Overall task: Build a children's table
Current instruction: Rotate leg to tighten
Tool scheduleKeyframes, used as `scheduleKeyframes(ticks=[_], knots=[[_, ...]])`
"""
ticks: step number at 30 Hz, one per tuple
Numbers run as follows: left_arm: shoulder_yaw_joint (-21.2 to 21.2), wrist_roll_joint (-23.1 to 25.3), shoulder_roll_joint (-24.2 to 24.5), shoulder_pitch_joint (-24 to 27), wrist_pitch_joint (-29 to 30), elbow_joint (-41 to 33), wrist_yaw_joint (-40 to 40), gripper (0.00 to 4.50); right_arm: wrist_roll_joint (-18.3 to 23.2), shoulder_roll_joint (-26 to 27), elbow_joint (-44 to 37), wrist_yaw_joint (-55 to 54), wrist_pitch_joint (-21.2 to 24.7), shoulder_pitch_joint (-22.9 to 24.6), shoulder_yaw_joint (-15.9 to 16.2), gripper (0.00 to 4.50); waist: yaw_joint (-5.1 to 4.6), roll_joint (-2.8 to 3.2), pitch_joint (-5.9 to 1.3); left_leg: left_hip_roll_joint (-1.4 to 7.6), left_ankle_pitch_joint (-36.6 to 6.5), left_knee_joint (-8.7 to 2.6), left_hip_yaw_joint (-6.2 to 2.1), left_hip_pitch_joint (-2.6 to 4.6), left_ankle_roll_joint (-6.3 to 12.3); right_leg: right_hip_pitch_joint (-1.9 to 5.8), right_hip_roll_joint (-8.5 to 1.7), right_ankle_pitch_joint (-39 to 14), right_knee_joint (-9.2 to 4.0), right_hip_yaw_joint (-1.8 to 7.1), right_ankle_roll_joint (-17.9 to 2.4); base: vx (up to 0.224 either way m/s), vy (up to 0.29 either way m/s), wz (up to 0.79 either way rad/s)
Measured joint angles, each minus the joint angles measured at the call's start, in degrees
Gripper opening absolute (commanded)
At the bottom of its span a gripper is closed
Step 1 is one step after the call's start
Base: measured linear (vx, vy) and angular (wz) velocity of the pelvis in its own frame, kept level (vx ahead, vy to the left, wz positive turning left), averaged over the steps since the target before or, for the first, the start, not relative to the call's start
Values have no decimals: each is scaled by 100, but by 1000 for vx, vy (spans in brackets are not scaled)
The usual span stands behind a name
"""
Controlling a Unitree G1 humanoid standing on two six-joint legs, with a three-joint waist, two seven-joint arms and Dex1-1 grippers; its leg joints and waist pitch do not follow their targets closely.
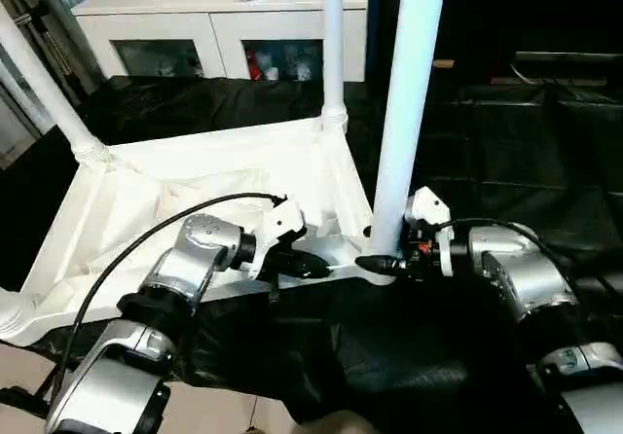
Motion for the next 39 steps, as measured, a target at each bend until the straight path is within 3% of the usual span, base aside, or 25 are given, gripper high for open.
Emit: scheduleKeyframes(ticks=[4, 8, 10, 13, 16, 17, 26, 32, 38, 39], knots=[[75, 74, -154, -49, 39, 140, 582, 0, -37, 309, 219, -929, 31, -32, -233, 266, -66, 8, -6, -3, 0, 2, 0, 17, -2, 30, 0, 3, 4, 6, -5, 0, 0, 0], [230, 238, -623, -377, 231, 591, 1622, 0, -197, 784, 711, -2628, 118, -332, -566, 266, -157, 22, 0, -9, 0, 2, -8, 49, -1, 39, 0, -12, -5, 11, 22, 0, 0, 0], [253, 245, -730, -395, 273, 625, 1863, 0, -230, 917, 825, -3073, 127, -403, -631, 266, -171, 30, -4, -9, 0, 0, -10, 59, -1, 44, 0, -13, -3, 12, 22, 0, 0, 0], [339, 273, -861, -470, 369, 735, 2214, 0, -305, 1258, 1061, -3968, 142, -589, -754, 265, -267, 45, -15, -9, 0, -8, -12, 61, -2, 44, 1, -13, -3, 10, 23, 0, 0, 0], [342, 283, -901, -476, 387, 743, 2299, 0, -348, 1326, 1159, -4192, 131, -670, -756, 265, -293, 52, -20, -9, 0, -13, -13, 57, -2, 45, 1, -12, -4, 8, 22, 0, 0, 0], [349, 286, -902, -476, 387, 745, 2295, 0, -361, 1366, 1228, -4215, 76, -698, -800, 321, -295, 53, -21, -9, 0, -15, -13, 42, -2, 47, 1, -11, -3, 8, 20, 0, 0, 0], [298, 298, -672, -427, 331, 549, 1805, 0, -386, 1366, 1333, -3738, -157, -762, -799, 382, -339, 44, -18, -6, -1, -24, -9, 4, -3, 15, 1, -2, -11, 3, 4, 0, 0, 0], [269, 126, -335, -212, 108, 325, 1117, 0, -274, 911, 1196, -2194, -114, -726, -520, 382, -250, 45, -18, 0, 13, -31, -5, -4, 26, -6, 3, -11, -8, -14, 9, 0, 0, 0], [122, -11, 91, 33, 108, -56, 221, 0, -172, 356, 682, -666, -187, -378, -180, 382, -154, 22, -3, -1, -3, -19, -3, 2, -1, -6, 1, -10, -7, -5, 8, 0, 0, 0], [89, -11, 134, 33, 108, -87, 151, 0, -168, 314, 629, -529, -180, -359, -152, 366, -144, 18, 0, -2, -4, -19, 1, 4, -2, -6, 1, -10, -6, -1, 7, 0, 0, 0]])
